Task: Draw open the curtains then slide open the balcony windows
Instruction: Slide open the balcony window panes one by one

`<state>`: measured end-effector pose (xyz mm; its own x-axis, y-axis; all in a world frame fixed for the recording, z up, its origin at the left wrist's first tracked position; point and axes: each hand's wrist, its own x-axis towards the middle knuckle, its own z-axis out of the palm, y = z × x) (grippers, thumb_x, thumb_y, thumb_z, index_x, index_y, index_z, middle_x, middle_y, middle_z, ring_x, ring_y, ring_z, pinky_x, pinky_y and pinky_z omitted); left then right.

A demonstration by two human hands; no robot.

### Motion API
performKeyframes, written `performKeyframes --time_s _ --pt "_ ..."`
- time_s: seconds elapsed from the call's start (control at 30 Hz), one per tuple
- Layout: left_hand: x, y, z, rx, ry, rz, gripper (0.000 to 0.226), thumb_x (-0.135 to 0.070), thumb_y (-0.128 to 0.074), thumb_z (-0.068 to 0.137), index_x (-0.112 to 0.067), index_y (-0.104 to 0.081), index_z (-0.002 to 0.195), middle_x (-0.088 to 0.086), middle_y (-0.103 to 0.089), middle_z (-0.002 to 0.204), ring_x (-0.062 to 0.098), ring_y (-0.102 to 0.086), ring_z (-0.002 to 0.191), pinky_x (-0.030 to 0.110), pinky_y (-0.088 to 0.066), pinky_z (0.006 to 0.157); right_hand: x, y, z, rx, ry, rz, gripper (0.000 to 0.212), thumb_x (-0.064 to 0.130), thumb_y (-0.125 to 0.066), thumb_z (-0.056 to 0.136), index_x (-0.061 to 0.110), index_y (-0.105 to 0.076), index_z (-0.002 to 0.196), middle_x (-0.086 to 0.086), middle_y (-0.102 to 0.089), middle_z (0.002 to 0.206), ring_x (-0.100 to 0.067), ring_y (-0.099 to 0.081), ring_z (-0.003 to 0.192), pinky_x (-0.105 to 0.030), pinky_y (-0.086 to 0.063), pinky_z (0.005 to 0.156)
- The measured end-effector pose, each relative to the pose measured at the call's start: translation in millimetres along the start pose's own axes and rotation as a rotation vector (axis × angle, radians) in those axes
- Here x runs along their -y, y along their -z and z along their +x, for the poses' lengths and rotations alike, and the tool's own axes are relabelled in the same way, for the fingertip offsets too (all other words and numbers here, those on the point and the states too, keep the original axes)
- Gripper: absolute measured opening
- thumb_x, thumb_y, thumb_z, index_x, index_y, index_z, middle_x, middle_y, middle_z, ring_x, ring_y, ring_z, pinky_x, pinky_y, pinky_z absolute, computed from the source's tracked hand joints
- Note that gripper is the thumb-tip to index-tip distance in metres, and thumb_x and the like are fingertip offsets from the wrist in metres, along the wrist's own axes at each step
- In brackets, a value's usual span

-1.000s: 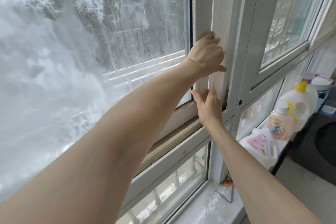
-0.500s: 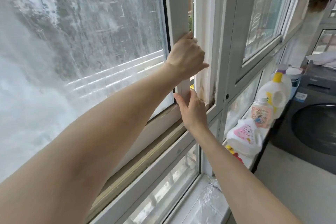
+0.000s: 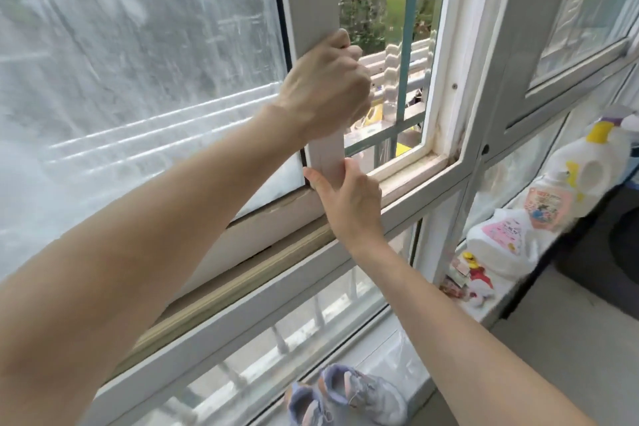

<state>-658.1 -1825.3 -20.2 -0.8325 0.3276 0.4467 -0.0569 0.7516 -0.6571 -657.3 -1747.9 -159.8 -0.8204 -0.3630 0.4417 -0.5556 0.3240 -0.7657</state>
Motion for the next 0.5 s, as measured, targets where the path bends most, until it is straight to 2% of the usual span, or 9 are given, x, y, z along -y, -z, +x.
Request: performKeyframes --time_s 0.07,0.13,0.23,0.33,0.5 --pt "5 12 -31 0.008 0.035 0.027 0.036 -0.022 -0.047 0.088 -0.019 -0.046 0.053 0.005 -0.063 0.06 0.024 -0.057 0.062 0.032 -0.043 0.083 16 -8 -17 0.011 0.024 -0.004 0.054 0.061 -0.06 0.081 0.01 -0.061 0.098 -0.001 -0.072 0.091 -0.024 -0.065 0.083 -0.025 -0.043 0.07" --pt "11 26 -66 0.018 0.084 0.009 0.034 -0.023 -0.043 0.088 -0.022 -0.041 0.054 0.004 -0.063 0.06 0.024 -0.056 0.062 0.033 -0.04 0.087 34 -16 -44 0.079 0.057 0.049 0.053 0.059 -0.063 0.079 0.01 -0.061 0.099 0.003 -0.069 0.087 -0.021 -0.061 0.077 -0.023 -0.038 0.067" --pt "21 41 -117 0.036 0.172 0.045 0.041 -0.022 -0.041 0.092 -0.022 -0.043 0.051 0.001 -0.063 0.057 0.023 -0.055 0.063 0.031 -0.032 0.091 53 -25 -79 0.269 0.157 0.186 0.047 0.056 -0.064 0.081 0.015 -0.06 0.104 0.005 -0.069 0.089 -0.017 -0.063 0.077 -0.027 -0.047 0.071" --pt "26 58 -153 0.048 0.237 0.149 0.05 -0.021 -0.045 0.095 -0.015 -0.052 0.045 0.0 -0.057 0.052 0.024 -0.053 0.06 0.031 -0.032 0.089 60 -26 -95 0.462 0.282 0.303 0.035 0.041 -0.061 0.089 0.017 -0.058 0.114 0.005 -0.071 0.097 -0.016 -0.065 0.083 -0.028 -0.05 0.073" --pt "24 73 -172 0.139 0.285 0.215 0.048 -0.026 -0.05 0.096 -0.008 -0.064 0.053 0.002 -0.06 0.059 0.025 -0.056 0.064 0.034 -0.035 0.094 48 -25 -89 0.642 0.519 0.252 0.049 0.028 -0.056 0.092 0.026 -0.041 0.139 0.002 -0.07 0.108 -0.021 -0.066 0.096 -0.04 -0.054 0.08"
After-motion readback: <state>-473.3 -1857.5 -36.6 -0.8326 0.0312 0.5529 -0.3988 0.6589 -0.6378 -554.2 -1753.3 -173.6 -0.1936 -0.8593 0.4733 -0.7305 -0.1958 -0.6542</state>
